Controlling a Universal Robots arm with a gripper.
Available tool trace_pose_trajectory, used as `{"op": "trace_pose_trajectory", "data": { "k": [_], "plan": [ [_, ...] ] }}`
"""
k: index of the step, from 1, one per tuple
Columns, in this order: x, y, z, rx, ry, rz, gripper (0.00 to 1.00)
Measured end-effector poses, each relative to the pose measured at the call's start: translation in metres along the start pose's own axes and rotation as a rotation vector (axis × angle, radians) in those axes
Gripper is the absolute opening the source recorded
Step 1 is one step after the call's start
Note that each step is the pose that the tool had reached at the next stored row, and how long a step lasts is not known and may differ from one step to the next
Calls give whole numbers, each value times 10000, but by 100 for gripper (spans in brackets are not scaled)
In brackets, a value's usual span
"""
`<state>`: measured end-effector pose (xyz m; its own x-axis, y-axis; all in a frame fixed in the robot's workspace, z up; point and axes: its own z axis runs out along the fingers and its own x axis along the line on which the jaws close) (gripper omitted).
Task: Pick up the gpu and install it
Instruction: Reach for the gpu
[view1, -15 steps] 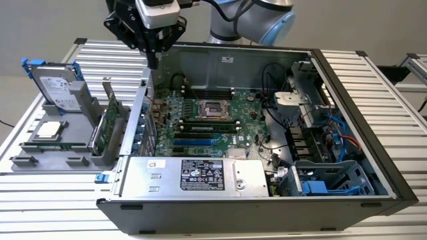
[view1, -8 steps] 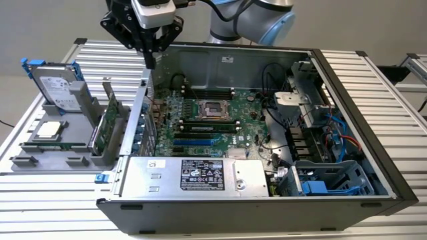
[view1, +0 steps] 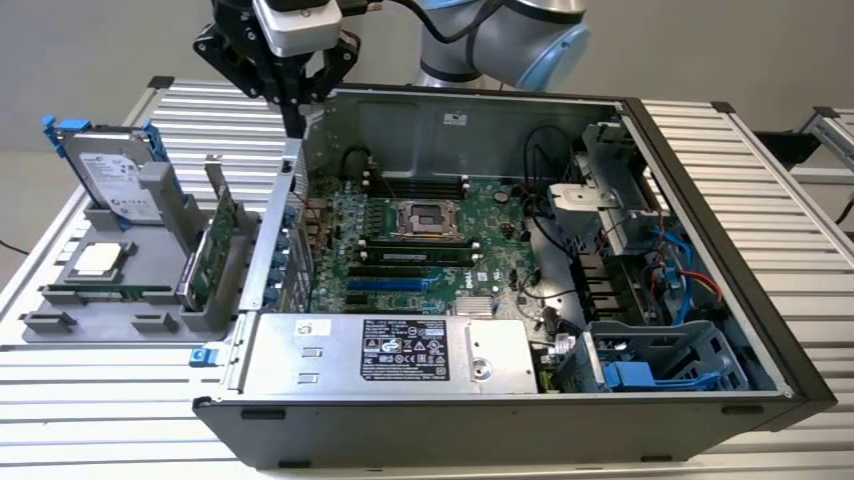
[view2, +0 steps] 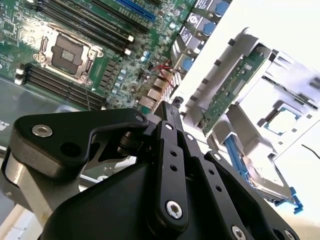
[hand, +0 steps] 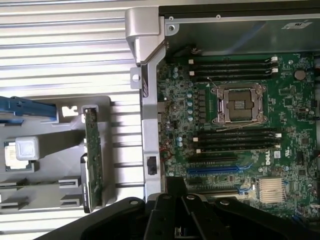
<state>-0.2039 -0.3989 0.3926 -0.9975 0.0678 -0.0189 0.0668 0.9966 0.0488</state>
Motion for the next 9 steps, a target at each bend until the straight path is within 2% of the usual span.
{"op": "trace_pose_trajectory", "data": {
  "k": [9],
  "plan": [
    [65, -5, -2, 0, 0, -1, 0]
  ]
}}
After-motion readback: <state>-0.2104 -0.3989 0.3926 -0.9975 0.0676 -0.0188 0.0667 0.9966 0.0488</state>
